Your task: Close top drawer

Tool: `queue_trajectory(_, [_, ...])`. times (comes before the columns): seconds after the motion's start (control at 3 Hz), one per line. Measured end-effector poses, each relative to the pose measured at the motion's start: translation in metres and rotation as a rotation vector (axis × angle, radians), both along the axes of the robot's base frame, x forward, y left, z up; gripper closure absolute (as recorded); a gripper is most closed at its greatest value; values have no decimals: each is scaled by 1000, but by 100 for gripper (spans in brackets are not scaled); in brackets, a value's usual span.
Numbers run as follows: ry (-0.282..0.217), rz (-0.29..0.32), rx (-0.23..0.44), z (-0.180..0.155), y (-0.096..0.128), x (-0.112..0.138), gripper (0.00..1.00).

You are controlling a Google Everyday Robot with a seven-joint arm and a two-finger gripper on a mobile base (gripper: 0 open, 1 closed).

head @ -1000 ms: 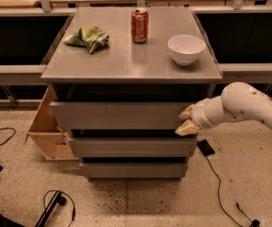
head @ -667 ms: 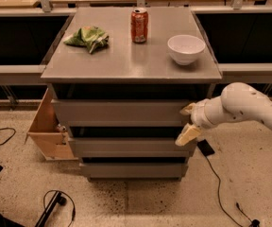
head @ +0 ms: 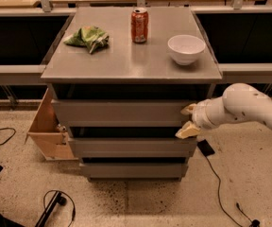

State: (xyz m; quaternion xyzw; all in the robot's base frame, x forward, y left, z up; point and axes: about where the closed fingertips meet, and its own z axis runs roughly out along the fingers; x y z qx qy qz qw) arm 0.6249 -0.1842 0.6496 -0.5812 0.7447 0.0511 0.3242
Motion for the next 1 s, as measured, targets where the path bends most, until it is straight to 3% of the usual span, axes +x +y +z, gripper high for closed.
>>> queue_trajectory(0.33, [32,7,-76,17,-14,-31,69])
queue_trajectory(0.67, [128,25,-251,60,-46,-106,93])
queue_trajectory(1.0, [138,-8,-396,143,-74,-155,100])
